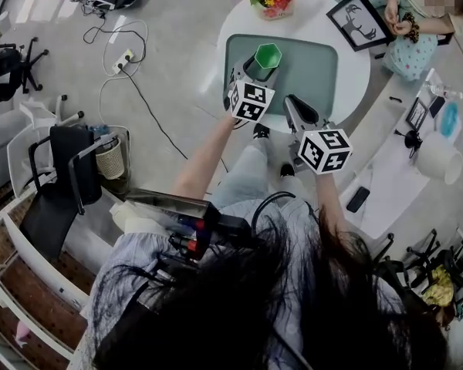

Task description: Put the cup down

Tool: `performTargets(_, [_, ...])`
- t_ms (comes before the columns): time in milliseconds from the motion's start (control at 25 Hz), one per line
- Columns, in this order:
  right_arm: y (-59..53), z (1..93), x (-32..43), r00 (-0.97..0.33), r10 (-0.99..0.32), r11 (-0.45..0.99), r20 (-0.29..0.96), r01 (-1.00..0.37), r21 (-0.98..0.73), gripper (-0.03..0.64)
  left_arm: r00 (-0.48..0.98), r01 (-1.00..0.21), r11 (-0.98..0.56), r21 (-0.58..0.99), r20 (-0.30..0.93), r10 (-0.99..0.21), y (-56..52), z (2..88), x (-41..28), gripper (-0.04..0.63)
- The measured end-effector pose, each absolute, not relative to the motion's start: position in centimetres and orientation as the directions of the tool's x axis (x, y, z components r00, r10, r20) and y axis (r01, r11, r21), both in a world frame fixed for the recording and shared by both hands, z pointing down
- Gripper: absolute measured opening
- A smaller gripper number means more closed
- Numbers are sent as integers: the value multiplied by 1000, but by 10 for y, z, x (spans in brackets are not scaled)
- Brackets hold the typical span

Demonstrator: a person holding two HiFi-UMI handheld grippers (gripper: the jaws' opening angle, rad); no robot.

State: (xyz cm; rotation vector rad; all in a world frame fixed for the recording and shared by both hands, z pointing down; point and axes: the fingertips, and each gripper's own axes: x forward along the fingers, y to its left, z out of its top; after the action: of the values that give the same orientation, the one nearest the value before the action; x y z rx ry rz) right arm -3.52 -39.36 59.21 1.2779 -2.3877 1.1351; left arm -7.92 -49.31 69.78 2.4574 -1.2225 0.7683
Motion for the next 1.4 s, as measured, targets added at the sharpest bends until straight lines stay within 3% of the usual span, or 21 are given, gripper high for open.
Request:
performTargets(520, [-374, 591, -29, -582, -633, 305, 510, -794, -526, 51, 454, -800, -599, 37, 691, -562, -483, 727, -98, 276])
performTargets(1080, [-354, 580, -27, -604, -636, 345, 481, -779, -523, 51, 446, -835, -548, 59, 656, -609, -448, 689, -118, 272])
performTargets(1400, [-330, 566, -13, -617, -643, 378, 454, -771, -513, 51, 427, -859, -511, 44, 612, -666, -415, 654, -112, 211])
